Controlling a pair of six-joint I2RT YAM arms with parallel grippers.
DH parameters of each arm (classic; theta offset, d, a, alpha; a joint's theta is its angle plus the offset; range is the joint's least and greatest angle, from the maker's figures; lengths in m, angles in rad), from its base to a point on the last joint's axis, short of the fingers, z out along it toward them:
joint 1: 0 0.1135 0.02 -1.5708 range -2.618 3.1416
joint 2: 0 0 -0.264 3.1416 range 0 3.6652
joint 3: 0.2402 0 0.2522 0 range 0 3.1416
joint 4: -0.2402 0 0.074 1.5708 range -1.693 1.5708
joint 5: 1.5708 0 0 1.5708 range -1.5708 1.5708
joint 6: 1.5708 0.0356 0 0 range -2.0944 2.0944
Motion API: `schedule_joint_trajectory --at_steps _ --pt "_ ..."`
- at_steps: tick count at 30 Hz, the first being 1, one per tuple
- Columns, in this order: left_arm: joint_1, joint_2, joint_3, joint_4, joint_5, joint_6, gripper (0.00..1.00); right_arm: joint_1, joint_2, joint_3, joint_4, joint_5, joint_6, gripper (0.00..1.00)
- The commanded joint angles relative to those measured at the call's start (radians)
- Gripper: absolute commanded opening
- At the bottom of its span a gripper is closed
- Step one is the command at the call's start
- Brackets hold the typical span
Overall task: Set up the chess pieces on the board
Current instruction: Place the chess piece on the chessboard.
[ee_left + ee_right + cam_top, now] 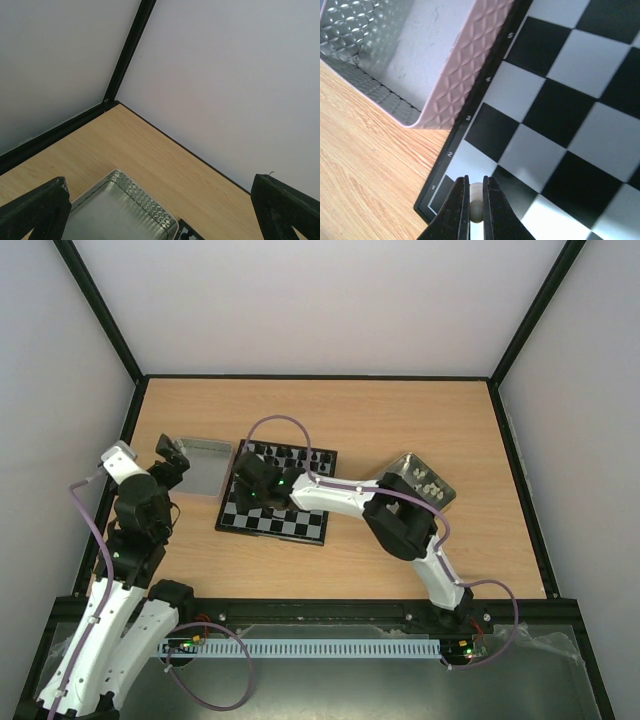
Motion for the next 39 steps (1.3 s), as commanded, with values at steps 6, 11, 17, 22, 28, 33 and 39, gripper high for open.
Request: schedule_joint_trajectory --at_steps 6,11,17,22,28,33,39 --pt "0.005 -0.017 0.027 -0.001 -0.041 -0.010 1.00 0.024 0.099 0.143 -0.024 0.010 0.025 0.02" --pt "0.005 -0.017 0.026 0.002 -0.040 -0.008 1.00 0.024 0.122 0.157 -0.050 0.024 0.022 0.02" --pt "0.004 -0.020 0.026 0.000 -0.043 -0.007 1.00 0.024 0.139 0.166 -0.054 -0.024 0.018 0.04" --pt "0.003 -0.021 0.025 0.000 -0.044 -0.007 1.00 0.024 0.141 0.172 -0.050 -0.048 0.016 0.12" --pt "0.003 -0.024 0.026 -0.001 -0.039 -0.006 1.00 0.025 0.137 0.169 -0.027 -0.082 0.020 0.21" --pt "0.003 -0.026 0.025 -0.001 -0.040 -0.005 1.00 0.024 0.128 0.170 -0.024 -0.072 0.022 0.26" --pt "0.003 -0.027 0.026 0.002 -0.032 -0.001 1.00 0.015 0.064 0.140 -0.011 -0.023 0.029 0.31"
